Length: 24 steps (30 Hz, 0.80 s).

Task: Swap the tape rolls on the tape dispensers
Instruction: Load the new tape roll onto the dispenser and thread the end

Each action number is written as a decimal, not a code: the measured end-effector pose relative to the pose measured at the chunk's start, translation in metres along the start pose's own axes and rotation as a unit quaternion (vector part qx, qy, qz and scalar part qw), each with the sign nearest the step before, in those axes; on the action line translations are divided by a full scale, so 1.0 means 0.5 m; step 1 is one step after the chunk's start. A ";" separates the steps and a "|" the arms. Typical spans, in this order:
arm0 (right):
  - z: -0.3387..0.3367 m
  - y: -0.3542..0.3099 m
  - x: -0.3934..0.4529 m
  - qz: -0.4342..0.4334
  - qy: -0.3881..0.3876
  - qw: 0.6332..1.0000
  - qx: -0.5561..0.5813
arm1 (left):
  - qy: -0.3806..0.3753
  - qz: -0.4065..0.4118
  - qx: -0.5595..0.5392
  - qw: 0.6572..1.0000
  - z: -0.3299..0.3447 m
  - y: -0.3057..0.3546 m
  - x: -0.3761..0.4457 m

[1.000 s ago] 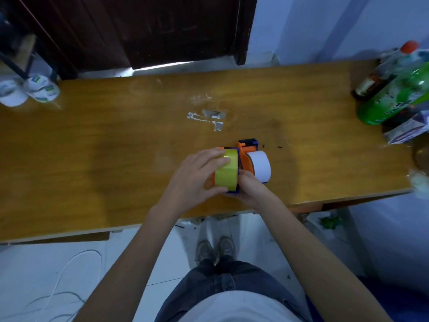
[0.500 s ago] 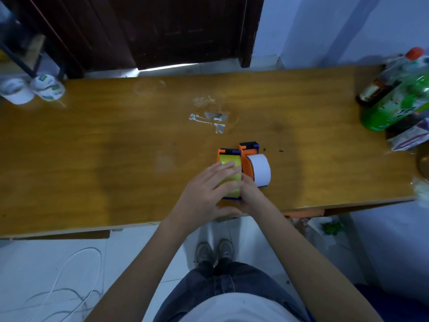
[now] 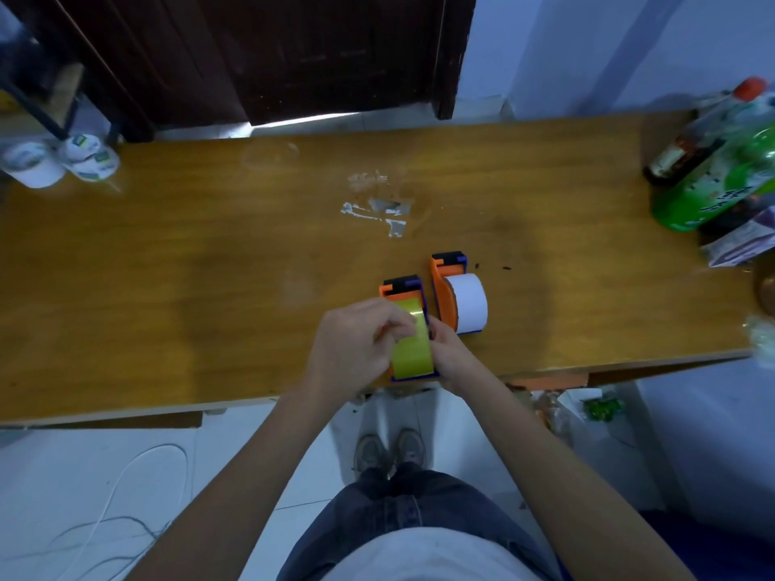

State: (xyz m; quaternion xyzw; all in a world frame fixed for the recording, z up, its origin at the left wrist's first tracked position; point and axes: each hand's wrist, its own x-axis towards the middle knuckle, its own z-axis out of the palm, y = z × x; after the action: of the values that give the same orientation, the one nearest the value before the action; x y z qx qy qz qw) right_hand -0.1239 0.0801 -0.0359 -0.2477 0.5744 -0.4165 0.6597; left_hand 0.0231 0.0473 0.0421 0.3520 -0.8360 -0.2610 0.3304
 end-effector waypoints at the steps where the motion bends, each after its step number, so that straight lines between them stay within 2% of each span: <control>1: 0.001 -0.004 -0.002 -0.002 -0.001 1.000 -0.009 | 0.010 -0.079 -0.045 0.996 -0.009 0.005 0.010; 3: 0.003 -0.014 -0.004 -0.006 -0.011 1.000 -0.013 | 0.015 -0.217 -0.118 0.969 -0.023 0.013 0.035; 8: 0.009 -0.044 -0.009 -0.003 -0.016 1.000 -0.007 | 0.028 -0.338 -0.229 0.912 -0.053 0.012 0.113; 12: 0.006 -0.067 -0.017 -0.019 0.001 0.999 -0.034 | 0.011 -0.358 -0.240 0.902 -0.058 0.000 0.150; 16: -0.001 -0.067 -0.045 -0.053 -0.046 0.995 -0.073 | 0.050 -0.378 -0.243 0.892 -0.076 -0.034 0.188; 20: -0.001 -0.060 -0.067 -0.084 -0.054 0.991 -0.083 | -0.033 -0.394 -0.201 0.896 -0.091 -0.046 0.193; 24: -0.001 -0.066 -0.072 -0.103 -0.060 0.990 -0.081 | -0.030 -0.413 -0.210 0.886 -0.091 -0.045 0.187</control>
State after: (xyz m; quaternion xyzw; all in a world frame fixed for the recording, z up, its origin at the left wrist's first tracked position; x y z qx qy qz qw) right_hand -0.1326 0.0926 0.0103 -0.3822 0.5372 -0.4190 0.6243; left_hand 0.0161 -0.0469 0.0906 0.5797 -0.5499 -0.5538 0.2342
